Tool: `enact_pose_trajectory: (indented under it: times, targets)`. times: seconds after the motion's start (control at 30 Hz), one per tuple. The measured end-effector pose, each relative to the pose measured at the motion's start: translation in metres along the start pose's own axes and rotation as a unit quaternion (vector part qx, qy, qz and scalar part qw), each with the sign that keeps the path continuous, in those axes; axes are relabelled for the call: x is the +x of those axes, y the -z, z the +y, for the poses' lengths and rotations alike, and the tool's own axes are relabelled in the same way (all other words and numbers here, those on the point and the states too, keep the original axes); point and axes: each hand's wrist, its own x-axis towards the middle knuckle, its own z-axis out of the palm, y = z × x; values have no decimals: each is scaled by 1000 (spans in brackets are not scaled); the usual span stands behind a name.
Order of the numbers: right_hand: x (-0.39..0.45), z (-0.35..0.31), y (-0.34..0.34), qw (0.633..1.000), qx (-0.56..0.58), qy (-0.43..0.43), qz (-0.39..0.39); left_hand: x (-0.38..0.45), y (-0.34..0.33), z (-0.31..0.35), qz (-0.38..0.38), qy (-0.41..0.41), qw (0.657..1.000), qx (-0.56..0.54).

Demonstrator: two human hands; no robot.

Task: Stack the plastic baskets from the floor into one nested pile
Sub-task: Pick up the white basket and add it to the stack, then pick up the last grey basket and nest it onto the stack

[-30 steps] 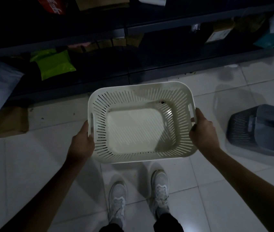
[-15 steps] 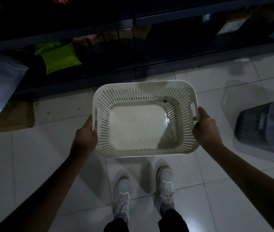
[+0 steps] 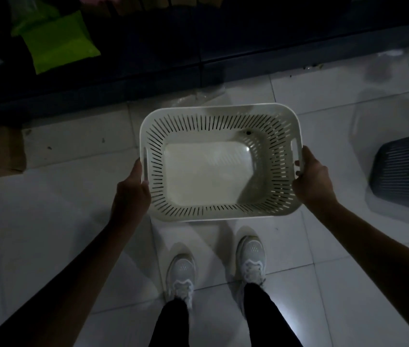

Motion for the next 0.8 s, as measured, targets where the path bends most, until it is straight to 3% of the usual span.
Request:
enact_pose_trajectory:
  times: [0.2,0.43,0.8]
  targets:
    - [12,15,-27,999,24,1,46,6,-20,-5,7,22,1000,18]
    - [3,10,0,1000,15,-20,8,5,-3,11,15,-14,998,61]
    - [-63,30,113,984,33,-67,159,-21,3,175,-55,-174,975,124]
